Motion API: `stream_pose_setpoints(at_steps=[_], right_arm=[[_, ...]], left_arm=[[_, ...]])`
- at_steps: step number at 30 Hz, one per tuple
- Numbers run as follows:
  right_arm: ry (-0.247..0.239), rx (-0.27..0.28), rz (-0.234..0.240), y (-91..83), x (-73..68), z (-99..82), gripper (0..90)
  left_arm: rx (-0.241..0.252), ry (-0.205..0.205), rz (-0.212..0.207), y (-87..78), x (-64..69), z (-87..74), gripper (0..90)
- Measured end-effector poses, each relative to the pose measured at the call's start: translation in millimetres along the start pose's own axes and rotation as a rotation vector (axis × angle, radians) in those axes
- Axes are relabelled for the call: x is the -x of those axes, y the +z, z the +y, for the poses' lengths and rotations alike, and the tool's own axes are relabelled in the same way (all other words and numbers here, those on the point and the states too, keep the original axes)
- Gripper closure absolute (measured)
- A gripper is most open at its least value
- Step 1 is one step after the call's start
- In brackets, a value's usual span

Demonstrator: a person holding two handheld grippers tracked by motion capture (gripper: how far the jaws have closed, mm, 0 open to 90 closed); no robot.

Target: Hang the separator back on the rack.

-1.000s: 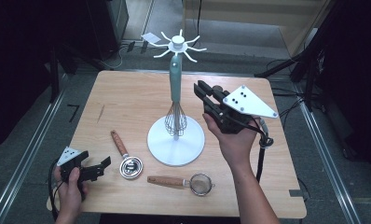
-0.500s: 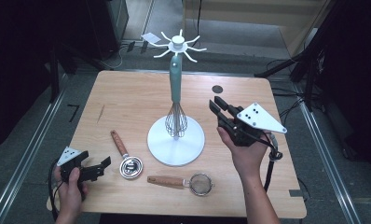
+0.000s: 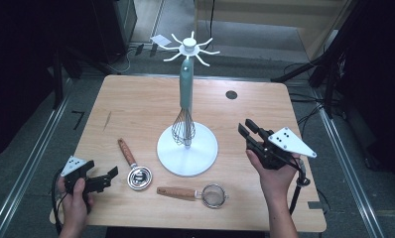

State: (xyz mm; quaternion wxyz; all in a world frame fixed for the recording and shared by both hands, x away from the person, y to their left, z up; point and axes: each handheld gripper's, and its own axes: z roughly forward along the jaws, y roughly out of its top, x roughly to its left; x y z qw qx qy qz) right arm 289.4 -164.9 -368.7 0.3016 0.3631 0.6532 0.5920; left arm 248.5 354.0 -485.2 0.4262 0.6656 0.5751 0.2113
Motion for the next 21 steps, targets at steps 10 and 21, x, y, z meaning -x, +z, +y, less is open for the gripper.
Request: stream_pose_setpoints(at_steps=[10, 21], right_arm=[[0.021, -0.090, -0.001, -5.0, 16.6, -23.5, 65.6], [0.014, -0.206, 0.041, -1.3, 16.4, -39.7, 59.1]], left_arm=[[-0.002, 0.013, 0.002, 0.8, 0.9, 0.4, 0.0], [-0.007, 0.022, 0.012, 1.1, 2.6, 0.5, 0.0]])
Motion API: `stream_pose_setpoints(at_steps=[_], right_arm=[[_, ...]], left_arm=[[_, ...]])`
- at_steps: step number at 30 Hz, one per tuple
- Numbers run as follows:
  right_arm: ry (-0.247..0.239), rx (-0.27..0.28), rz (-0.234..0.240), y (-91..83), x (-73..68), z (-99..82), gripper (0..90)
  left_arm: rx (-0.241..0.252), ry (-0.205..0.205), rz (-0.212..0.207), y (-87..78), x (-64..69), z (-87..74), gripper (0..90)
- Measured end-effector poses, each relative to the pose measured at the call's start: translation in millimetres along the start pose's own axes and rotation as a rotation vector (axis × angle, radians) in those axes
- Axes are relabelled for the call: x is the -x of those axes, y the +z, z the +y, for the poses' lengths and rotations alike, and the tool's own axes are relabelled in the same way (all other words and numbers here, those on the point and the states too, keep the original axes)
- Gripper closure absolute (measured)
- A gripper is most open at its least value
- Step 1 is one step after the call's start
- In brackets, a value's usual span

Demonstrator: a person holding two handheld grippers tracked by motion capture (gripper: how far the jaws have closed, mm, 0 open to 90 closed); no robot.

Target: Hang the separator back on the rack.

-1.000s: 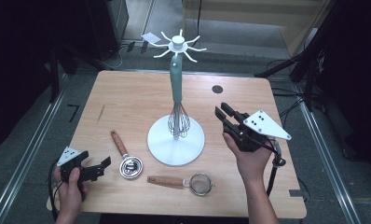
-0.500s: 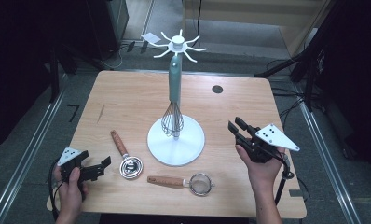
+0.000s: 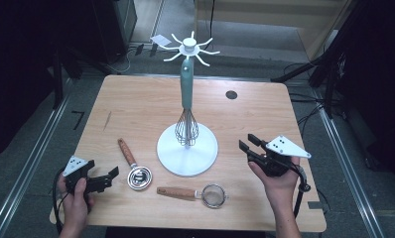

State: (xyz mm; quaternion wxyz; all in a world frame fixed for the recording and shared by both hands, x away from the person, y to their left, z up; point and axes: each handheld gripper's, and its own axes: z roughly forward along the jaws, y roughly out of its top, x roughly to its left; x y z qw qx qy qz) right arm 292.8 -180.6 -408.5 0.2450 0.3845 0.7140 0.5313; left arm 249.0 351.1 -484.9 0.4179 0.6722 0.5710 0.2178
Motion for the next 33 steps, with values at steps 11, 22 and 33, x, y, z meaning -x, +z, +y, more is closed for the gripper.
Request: stream_pose_setpoints(at_steps=[11, 22, 33], right_arm=[[0.007, -0.062, 0.041, 2.4, -1.0, -2.6, 56.3], [-0.027, -0.140, 0.067, 8.0, -7.5, -3.7, 55.0], [-0.067, -0.241, 0.103, 19.7, -18.6, -6.4, 52.1]], left_arm=[[0.002, 0.013, 0.013, -0.1, 1.5, -0.3, 0.0], [0.001, 0.019, 0.014, -0.2, 2.0, -0.3, 0.0], [0.006, 0.018, 0.009, -0.3, 1.8, -0.5, 0.0]])
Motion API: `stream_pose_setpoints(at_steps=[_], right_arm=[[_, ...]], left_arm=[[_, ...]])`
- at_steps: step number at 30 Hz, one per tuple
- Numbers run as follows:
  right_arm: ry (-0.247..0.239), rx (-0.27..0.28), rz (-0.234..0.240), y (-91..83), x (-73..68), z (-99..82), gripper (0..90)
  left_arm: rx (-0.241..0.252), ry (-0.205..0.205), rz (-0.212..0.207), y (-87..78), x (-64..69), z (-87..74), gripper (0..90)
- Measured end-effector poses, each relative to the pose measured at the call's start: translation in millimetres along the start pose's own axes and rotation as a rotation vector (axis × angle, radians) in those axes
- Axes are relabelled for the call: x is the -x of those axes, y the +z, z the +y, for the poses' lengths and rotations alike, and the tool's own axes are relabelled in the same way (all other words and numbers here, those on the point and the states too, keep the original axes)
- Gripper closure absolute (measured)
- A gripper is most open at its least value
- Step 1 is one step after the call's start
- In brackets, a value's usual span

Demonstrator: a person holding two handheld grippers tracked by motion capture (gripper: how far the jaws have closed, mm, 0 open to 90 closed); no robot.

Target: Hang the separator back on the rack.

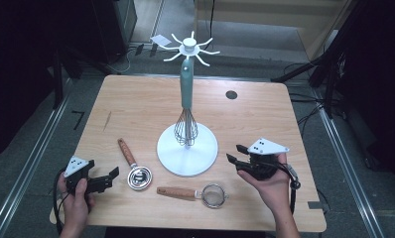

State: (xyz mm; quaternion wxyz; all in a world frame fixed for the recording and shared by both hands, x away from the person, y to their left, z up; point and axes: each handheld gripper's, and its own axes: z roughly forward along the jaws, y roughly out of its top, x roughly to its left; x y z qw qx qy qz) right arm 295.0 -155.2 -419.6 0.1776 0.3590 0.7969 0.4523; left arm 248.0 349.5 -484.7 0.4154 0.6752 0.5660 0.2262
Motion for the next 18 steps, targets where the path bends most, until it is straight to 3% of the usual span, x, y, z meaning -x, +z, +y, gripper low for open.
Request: stream_pose_setpoints(at_steps=[6, 11, 18], right_arm=[[-0.025, -0.056, 0.012, 5.5, -5.4, 1.6, 51.7], [-0.082, -0.110, 0.011, 9.6, -16.7, 7.4, 51.8], [-0.161, -0.192, 0.054, 19.1, -28.8, 14.9, 51.6]], left_arm=[[-0.003, 0.003, 0.004, 0.1, 0.3, 0.1, 0.0], [-0.005, 0.012, 0.007, 0.3, 1.0, 0.2, 0.0], [-0.001, 0.002, 0.001, -0.1, 0.3, 0.0, 0.0]])
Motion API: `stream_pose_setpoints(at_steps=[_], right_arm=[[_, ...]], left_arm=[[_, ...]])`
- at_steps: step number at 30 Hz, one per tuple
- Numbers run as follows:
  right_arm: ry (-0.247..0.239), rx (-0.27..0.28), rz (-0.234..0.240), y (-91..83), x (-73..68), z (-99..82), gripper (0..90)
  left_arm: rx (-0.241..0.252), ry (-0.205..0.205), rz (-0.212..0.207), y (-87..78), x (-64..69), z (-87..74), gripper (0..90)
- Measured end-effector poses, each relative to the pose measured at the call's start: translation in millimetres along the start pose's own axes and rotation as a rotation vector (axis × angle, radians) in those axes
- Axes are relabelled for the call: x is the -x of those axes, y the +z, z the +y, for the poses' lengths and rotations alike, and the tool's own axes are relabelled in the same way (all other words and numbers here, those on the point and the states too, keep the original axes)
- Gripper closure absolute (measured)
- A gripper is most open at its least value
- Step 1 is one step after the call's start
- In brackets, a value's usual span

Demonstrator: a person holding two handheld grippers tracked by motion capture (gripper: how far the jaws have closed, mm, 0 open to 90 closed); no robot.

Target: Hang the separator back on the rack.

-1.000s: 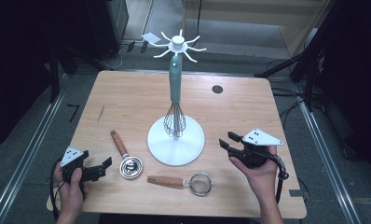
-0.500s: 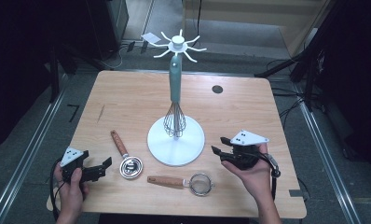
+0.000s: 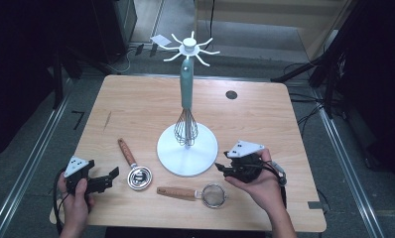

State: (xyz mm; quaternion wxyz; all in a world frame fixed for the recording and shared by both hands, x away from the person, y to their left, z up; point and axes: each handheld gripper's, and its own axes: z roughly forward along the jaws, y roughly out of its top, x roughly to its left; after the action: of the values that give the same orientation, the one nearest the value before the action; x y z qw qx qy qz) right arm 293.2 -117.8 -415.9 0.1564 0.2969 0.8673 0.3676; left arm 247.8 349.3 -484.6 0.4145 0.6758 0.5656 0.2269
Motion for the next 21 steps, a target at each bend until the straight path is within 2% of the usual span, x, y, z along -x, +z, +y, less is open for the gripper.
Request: stream_pose_setpoints(at_steps=[5, 9, 15, 21], right_arm=[[-0.046, -0.055, 0.024, 7.9, -6.9, 5.6, 52.4], [-0.046, -0.077, 0.084, 11.7, -17.8, 13.0, 54.9], [-0.139, -0.124, 0.136, 20.3, -36.9, 23.8, 56.6], [-0.211, -0.177, 0.175, 33.6, -52.6, 29.3, 59.0]], left_arm=[[-0.003, 0.004, 0.003, 0.3, 0.3, 0.1, 0.0], [-0.003, 0.006, 0.007, 0.3, 0.5, 0.1, 0.0], [-0.001, 0.004, 0.002, 0.1, 0.2, 0.1, 0.0], [-0.002, 0.003, 0.001, 0.1, 0.1, 0.1, 0.0]])
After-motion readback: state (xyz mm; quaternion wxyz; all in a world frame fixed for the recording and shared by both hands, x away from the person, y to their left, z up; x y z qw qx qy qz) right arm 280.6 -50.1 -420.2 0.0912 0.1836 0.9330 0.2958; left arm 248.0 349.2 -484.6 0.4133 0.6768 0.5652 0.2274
